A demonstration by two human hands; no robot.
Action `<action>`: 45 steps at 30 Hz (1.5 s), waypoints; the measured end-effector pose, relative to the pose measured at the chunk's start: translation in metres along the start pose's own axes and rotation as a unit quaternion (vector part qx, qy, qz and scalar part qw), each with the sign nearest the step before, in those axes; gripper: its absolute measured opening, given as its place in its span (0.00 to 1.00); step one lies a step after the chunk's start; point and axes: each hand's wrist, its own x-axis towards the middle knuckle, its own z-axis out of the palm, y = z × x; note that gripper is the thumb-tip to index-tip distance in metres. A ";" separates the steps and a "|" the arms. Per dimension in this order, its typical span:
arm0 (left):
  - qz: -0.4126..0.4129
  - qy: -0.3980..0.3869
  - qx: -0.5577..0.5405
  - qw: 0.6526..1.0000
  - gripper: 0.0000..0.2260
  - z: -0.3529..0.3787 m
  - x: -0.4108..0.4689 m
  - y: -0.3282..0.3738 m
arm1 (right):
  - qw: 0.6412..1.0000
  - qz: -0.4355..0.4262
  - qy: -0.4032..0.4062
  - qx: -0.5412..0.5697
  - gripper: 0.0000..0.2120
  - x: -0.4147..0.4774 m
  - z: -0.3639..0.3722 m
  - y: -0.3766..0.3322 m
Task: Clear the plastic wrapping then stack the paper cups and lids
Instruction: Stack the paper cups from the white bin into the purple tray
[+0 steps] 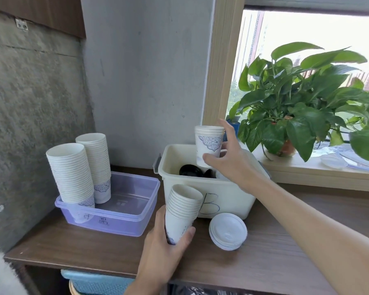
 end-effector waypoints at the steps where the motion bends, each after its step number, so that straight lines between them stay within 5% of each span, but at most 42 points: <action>1: -0.001 0.000 -0.001 1.000 0.24 0.000 0.000 0.001 | 1.000 -0.002 0.004 0.011 0.38 -0.009 0.003 -0.002; 13: -0.006 -0.003 -0.015 1.000 0.25 -0.001 -0.005 0.003 | 0.995 -0.027 -0.094 0.017 0.35 -0.065 0.039 0.002; 24: 0.004 -0.006 -0.002 1.000 0.24 -0.002 -0.007 0.005 | 0.995 0.037 -0.090 0.014 0.22 -0.078 0.049 0.009; 35: -0.005 -0.012 0.016 1.000 0.26 -0.002 -0.009 0.005 | 0.991 0.065 -0.105 0.045 0.33 -0.087 0.059 0.014; 39: -0.009 -0.007 -0.008 1.000 0.25 -0.003 -0.012 0.007 | 0.989 0.060 -0.114 0.069 0.28 -0.092 0.060 0.008; 45: -0.007 -0.027 -0.078 0.997 0.26 -0.023 -0.012 0.023 | 0.986 0.004 -0.169 -0.003 0.38 -0.096 0.055 -0.008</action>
